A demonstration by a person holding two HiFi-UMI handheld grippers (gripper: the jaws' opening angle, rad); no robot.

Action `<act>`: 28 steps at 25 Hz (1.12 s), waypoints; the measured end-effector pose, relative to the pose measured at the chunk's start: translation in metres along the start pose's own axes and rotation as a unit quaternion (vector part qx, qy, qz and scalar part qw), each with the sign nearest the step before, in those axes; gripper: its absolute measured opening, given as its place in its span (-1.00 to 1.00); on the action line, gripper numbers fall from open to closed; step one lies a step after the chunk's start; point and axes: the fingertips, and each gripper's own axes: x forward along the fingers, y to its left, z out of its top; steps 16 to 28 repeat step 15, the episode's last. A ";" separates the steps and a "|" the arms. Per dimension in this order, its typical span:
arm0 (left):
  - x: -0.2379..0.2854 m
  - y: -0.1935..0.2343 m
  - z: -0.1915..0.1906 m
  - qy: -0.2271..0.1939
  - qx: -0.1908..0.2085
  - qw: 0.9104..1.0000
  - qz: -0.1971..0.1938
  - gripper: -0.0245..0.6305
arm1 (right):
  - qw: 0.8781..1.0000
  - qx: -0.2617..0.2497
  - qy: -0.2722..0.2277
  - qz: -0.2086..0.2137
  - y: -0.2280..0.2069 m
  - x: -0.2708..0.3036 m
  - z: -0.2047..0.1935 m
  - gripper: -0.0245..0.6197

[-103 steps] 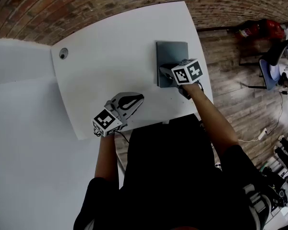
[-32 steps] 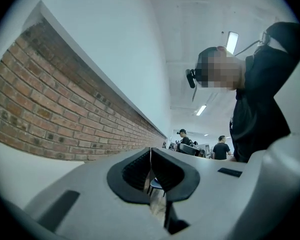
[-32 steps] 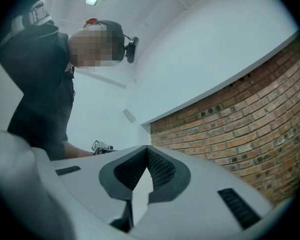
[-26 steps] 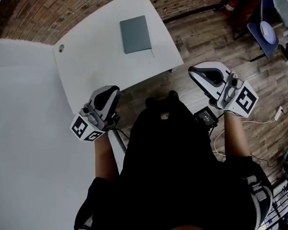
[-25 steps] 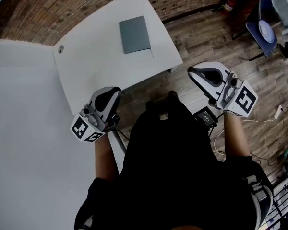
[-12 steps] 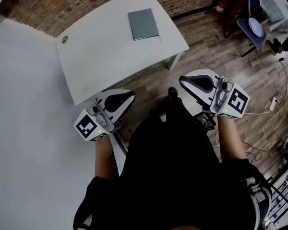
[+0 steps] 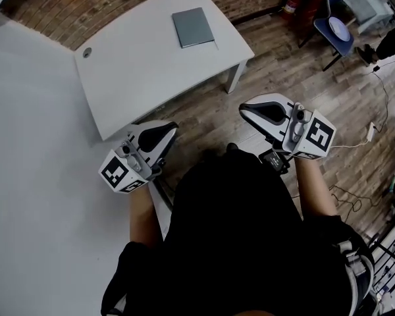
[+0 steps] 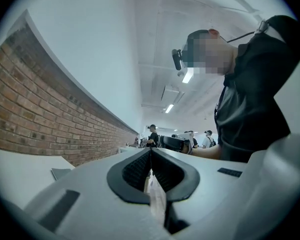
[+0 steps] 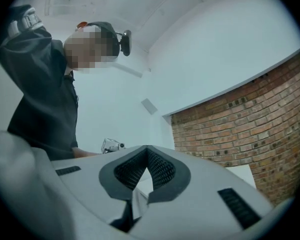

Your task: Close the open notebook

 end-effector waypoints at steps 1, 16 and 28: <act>0.001 -0.002 0.002 0.000 0.003 1.000 -0.002 -0.86 | 1.000 -0.004 -0.001 0.000 0.002 0.000 0.002 -0.90; 0.014 -0.013 -0.018 0.023 -0.001 0.999 -0.035 -0.86 | 0.999 -0.012 0.012 -0.049 0.006 -0.014 -0.014 -0.90; 0.014 -0.013 -0.018 0.023 -0.001 0.999 -0.035 -0.86 | 0.999 -0.012 0.012 -0.049 0.006 -0.014 -0.014 -0.90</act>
